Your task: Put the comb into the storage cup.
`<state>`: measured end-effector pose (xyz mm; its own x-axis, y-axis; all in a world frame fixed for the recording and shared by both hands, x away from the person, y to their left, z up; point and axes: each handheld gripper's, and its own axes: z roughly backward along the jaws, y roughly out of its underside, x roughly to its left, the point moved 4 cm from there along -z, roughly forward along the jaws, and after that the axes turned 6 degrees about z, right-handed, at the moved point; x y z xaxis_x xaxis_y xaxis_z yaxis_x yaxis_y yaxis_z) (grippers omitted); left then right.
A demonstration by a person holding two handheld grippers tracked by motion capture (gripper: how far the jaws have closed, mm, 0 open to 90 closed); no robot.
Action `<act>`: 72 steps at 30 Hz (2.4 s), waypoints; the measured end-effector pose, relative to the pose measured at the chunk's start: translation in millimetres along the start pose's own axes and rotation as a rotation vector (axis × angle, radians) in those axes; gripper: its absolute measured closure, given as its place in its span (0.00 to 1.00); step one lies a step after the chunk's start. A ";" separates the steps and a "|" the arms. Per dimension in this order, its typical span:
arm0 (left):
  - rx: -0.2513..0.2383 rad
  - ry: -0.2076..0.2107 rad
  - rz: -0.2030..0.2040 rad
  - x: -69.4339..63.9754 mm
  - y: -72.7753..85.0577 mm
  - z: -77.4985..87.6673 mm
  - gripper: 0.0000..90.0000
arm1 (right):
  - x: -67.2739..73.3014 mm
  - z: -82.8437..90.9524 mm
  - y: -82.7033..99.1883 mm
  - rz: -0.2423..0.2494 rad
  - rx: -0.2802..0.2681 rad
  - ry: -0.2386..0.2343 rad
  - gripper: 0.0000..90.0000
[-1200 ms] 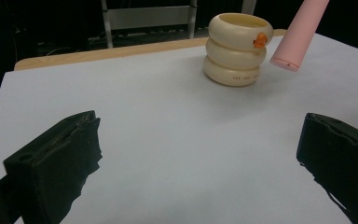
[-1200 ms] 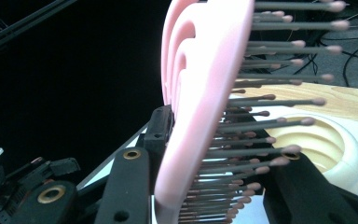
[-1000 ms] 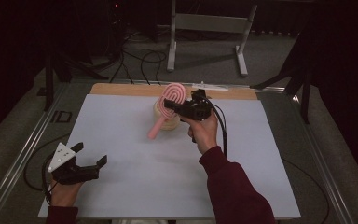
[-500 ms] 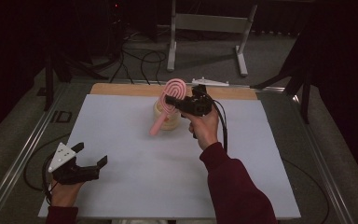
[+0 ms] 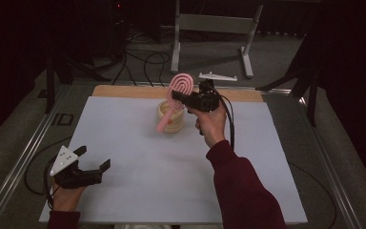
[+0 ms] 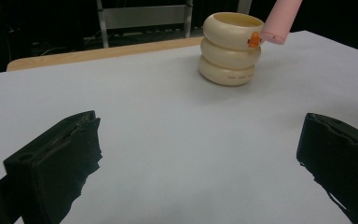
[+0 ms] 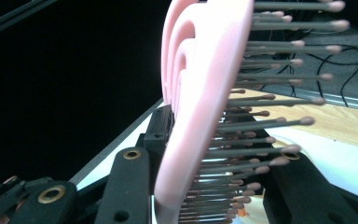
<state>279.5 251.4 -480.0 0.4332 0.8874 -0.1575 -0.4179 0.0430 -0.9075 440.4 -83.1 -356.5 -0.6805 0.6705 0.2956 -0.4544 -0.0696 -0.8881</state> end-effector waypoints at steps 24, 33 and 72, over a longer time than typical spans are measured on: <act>-0.004 0.001 0.004 -0.3 -0.8 0.8 0.00 | -11.3 -0.3 -17.5 -0.002 -0.027 0.051 0.71; -0.006 0.000 0.005 0.2 -0.9 1.3 0.00 | -19.1 -2.8 -22.1 -0.001 -0.035 0.086 0.71; -0.012 -0.002 0.008 0.6 -1.0 2.2 0.00 | -37.8 -3.4 -29.1 0.035 -0.068 0.224 0.71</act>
<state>278.4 252.9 -478.4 0.4282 0.8887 -0.1636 -0.4113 0.0305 -0.9110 481.2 -103.8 -343.1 -0.5473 0.8162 0.1852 -0.3875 -0.0510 -0.9204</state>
